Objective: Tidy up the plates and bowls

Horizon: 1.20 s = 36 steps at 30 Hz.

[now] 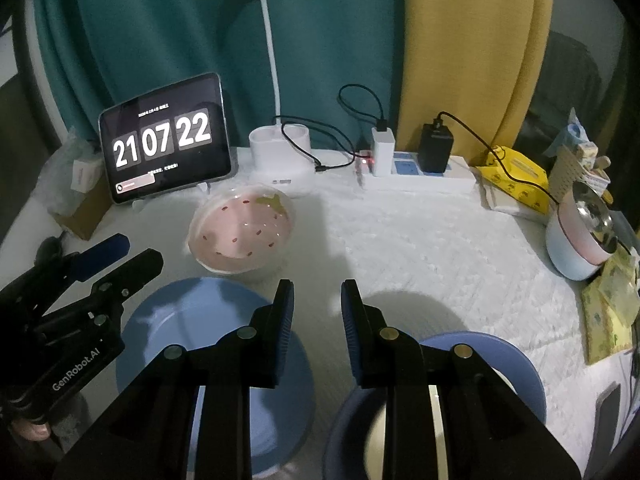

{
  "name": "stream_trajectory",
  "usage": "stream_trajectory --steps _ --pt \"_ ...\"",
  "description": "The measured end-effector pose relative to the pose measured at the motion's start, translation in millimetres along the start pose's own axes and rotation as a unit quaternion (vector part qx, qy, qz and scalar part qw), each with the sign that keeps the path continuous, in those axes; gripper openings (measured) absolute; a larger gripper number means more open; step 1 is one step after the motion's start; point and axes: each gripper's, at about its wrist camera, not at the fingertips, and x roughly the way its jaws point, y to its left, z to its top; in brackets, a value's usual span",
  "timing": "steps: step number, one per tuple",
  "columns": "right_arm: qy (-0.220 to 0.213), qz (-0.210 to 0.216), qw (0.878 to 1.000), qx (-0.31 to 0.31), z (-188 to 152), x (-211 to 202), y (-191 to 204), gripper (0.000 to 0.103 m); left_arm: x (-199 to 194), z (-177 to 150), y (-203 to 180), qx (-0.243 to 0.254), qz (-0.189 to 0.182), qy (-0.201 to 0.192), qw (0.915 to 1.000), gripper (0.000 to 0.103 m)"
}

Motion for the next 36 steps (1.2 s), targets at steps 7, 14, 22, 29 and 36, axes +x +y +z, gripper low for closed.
stream_trajectory --steps 7,14,22,29,36 --pt "0.001 -0.002 1.0 -0.003 10 12 11 0.026 15 9 19 -0.009 -0.011 0.016 0.9998 0.045" --pt "0.007 -0.005 1.0 -0.001 21 28 22 0.026 30 15 31 -0.003 -0.005 0.019 0.9998 0.045" --pt "0.021 -0.007 0.999 0.026 28 54 25 0.026 62 18 47 -0.045 -0.046 0.058 0.9963 0.045" --pt "0.045 -0.015 0.997 0.053 31 81 25 0.026 87 17 46 -0.053 -0.047 0.084 0.9939 0.045" --pt "0.075 -0.007 0.992 0.1 31 108 18 0.026 108 13 48 -0.058 -0.039 0.115 0.9909 0.045"
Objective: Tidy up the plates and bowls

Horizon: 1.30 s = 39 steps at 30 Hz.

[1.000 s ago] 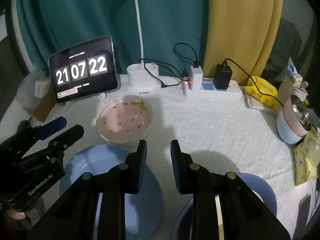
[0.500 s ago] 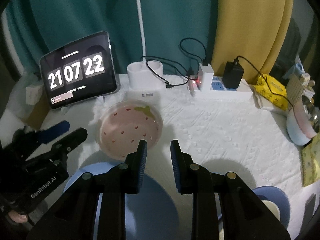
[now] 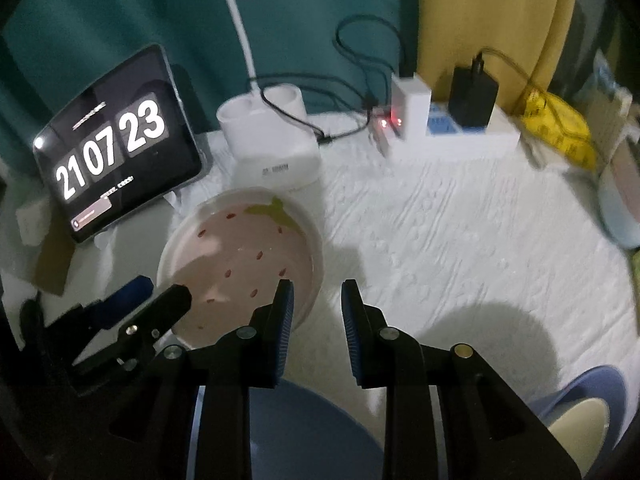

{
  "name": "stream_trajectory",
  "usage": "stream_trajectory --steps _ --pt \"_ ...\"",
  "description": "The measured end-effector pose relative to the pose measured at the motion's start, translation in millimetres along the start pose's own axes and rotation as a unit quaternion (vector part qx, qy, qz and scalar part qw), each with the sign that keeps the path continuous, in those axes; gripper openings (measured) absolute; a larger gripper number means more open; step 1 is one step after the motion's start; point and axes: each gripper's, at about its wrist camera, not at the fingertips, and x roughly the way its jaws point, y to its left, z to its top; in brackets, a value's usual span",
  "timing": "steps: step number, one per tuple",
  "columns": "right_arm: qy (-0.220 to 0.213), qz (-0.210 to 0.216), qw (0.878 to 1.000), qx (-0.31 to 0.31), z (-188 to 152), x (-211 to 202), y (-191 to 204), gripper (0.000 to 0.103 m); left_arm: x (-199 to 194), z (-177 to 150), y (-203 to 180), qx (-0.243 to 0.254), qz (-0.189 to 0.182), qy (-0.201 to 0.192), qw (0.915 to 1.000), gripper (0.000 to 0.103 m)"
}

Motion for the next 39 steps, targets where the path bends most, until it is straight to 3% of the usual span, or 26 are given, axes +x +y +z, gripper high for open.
stream_trajectory --steps 13,16,18,29,39 --pt "0.034 0.005 0.999 0.034 1 38 1 0.026 15 3 0 0.001 0.003 0.018 0.9998 0.044" --pt "0.036 0.007 0.999 0.041 -1 43 -3 0.026 16 2 -2 0.01 0.0 0.018 0.9998 0.034" --pt "0.041 0.015 0.998 0.04 -3 46 -2 0.02 14 2 -5 0.02 -0.004 0.014 0.9997 0.028" --pt "0.019 0.006 1.0 0.02 -7 38 9 0.018 7 0 -9 0.027 -0.003 -0.003 0.9996 0.025" --pt "-0.012 0.012 1.0 0.011 -6 9 11 0.018 -25 -2 -19 0.038 -0.003 -0.046 0.9982 0.025"
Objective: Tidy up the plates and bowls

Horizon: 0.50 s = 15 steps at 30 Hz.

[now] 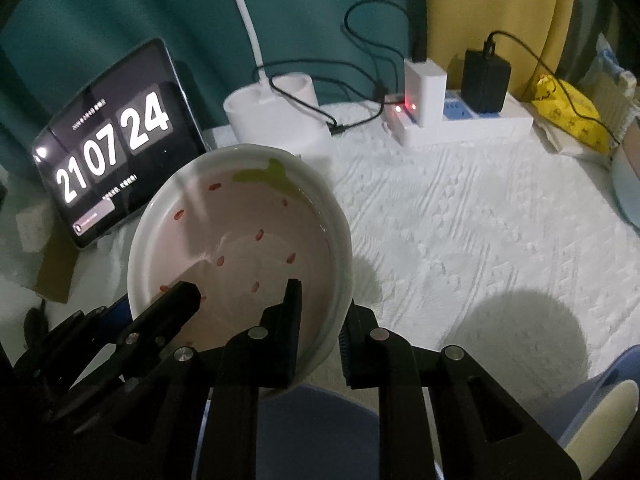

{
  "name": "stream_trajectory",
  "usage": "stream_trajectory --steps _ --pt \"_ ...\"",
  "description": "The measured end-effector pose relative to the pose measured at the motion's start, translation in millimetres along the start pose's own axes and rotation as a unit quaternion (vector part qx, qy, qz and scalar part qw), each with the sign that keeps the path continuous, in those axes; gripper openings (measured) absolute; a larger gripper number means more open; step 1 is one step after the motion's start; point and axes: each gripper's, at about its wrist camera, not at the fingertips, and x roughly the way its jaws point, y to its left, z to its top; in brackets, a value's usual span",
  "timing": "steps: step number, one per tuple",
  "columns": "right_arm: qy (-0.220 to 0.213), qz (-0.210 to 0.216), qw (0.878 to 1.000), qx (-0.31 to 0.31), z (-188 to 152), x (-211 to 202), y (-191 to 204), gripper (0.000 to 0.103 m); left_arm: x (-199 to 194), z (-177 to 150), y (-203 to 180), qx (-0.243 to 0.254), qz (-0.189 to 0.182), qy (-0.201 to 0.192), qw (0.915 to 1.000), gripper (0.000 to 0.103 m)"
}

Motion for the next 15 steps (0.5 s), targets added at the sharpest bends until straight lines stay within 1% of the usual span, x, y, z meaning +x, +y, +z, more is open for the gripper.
stream_trajectory --steps 15 --pt "-0.038 0.012 0.999 0.001 -9 -51 -8 0.018 -42 -2 -25 0.015 -0.002 -0.036 0.9992 0.025"
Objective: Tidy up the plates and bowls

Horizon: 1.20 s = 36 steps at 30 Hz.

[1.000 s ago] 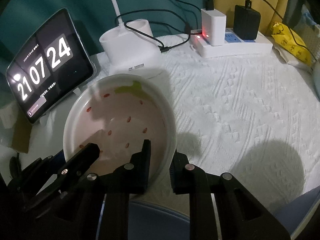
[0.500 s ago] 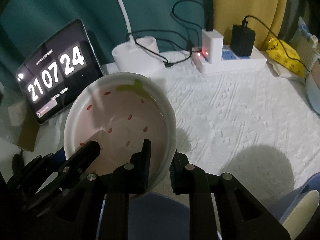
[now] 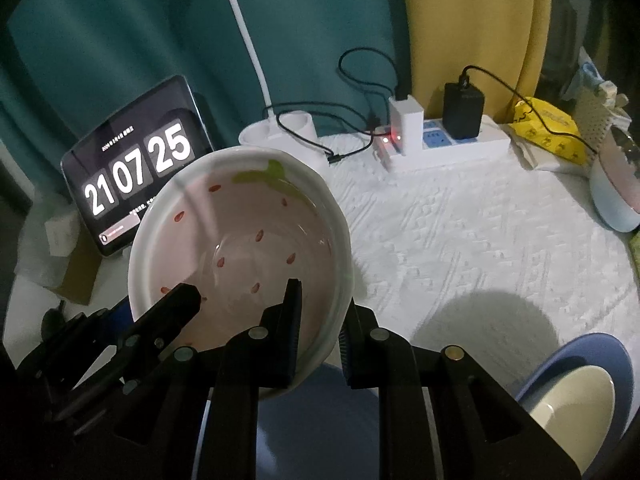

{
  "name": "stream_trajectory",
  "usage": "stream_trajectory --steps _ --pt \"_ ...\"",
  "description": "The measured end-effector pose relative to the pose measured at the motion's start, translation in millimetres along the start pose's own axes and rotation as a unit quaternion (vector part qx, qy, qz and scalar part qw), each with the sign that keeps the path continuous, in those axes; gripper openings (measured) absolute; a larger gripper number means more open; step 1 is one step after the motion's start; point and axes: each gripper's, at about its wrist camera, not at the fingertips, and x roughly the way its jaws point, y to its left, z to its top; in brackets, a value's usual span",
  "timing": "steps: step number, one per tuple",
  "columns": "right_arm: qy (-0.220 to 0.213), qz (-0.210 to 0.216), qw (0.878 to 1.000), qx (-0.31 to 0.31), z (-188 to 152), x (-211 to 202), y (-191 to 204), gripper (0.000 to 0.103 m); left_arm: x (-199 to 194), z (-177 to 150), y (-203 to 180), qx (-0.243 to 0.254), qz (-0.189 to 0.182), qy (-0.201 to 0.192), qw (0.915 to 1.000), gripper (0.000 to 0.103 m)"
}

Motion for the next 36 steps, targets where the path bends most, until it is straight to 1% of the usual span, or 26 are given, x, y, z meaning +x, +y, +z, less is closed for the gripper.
stream_trajectory --steps 14,25,36 --pt "-0.022 0.003 1.0 0.006 -8 -39 -20 0.018 -26 -7 -34 0.016 -0.01 -0.01 0.9998 0.025" --pt "-0.037 0.004 0.999 0.017 -18 -66 -40 0.018 -35 -17 -62 0.027 -0.021 -0.001 0.9994 0.025" --pt "-0.048 0.0 0.998 0.033 -33 -88 -68 0.018 -40 -27 -97 0.046 -0.029 0.001 0.9985 0.025"
